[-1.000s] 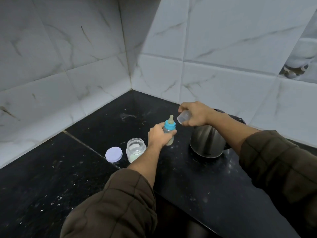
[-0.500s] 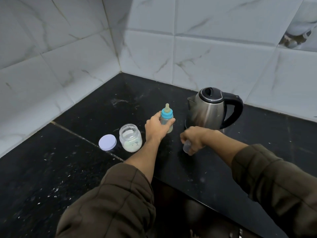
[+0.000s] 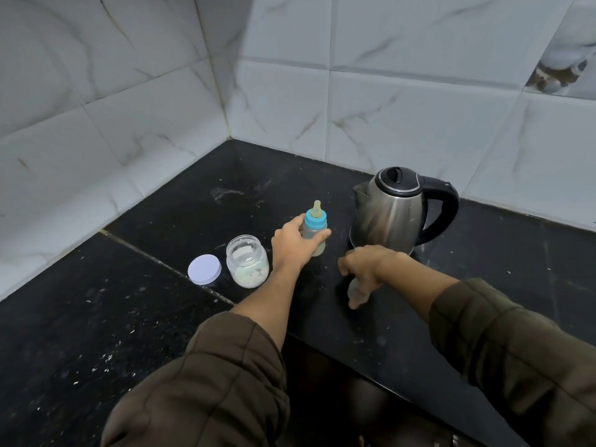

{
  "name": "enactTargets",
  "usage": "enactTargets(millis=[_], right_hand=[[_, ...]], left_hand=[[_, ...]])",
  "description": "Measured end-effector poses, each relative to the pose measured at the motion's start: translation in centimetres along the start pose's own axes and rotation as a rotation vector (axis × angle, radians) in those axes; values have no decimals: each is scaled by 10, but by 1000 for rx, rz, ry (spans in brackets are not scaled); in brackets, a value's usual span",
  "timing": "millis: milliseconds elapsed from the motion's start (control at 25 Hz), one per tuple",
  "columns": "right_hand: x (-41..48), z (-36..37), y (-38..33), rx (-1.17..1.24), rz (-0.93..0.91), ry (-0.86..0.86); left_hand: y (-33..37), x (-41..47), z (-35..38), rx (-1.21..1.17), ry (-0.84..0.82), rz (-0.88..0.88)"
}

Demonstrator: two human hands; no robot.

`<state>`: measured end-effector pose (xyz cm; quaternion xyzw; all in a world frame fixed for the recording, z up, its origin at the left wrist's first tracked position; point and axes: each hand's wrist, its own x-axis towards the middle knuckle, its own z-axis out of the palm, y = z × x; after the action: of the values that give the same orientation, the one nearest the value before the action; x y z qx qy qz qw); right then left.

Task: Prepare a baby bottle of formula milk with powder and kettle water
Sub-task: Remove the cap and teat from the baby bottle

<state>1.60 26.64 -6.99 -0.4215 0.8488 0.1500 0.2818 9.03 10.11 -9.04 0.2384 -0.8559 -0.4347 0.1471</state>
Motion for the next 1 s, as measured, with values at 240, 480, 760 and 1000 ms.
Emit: enactTargets(millis=[240, 480, 760, 1000], right_hand=[[-1, -72, -3, 536, 125, 619], [-1, -104, -22, 495, 183, 702], [-4, -125, -25, 480, 140, 650], [-8, -135, -21, 351, 94, 632]], left_hand=[[10, 3, -9, 10, -16, 36], [20, 9, -24, -32, -18, 47], [21, 13, -33, -17, -31, 47], [27, 15, -30, 40, -14, 76]])
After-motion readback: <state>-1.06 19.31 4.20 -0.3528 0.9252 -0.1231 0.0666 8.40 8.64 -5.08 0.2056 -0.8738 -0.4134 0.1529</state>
